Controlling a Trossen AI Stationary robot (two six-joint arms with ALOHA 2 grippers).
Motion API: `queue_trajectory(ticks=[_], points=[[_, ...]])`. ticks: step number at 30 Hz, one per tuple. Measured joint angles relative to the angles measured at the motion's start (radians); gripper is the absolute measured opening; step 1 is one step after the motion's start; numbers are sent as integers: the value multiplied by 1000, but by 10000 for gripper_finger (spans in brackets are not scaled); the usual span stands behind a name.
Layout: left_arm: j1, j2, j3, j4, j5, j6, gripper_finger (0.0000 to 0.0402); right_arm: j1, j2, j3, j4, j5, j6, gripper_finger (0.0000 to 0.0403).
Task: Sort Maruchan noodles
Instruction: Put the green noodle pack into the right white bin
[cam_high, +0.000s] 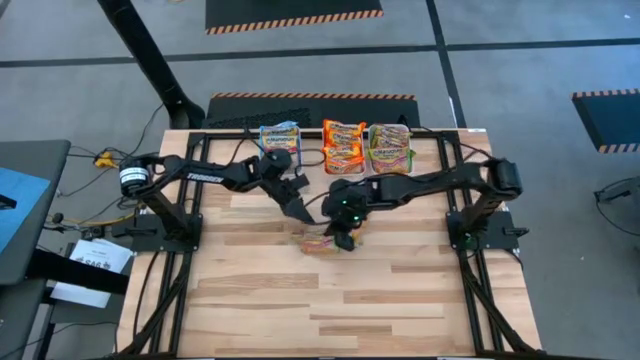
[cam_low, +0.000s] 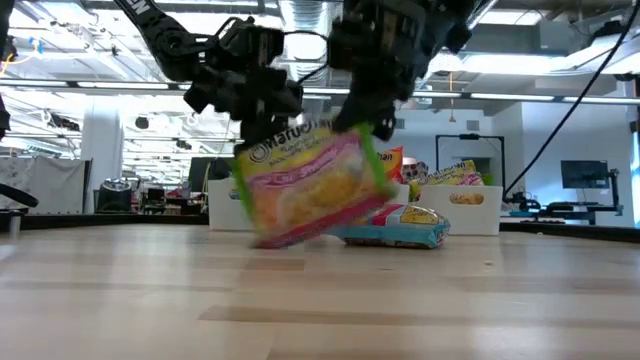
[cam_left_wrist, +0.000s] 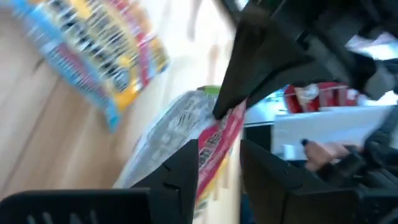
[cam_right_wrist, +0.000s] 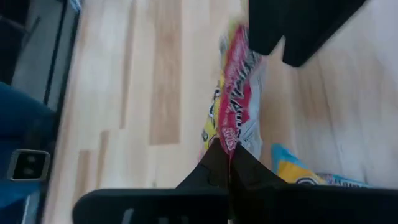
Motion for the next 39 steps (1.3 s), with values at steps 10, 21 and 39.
queue_trajectory(ticks=[10,21,39], points=[[58,-16,158,23,130,32,104,9,-207,3,-256,166,71,0],[99,-18,273,27,135,109,105,-48,-395,3,-590,437,103,0],[161,-18,277,26,-48,117,105,-560,-610,3,-710,422,-375,0]])
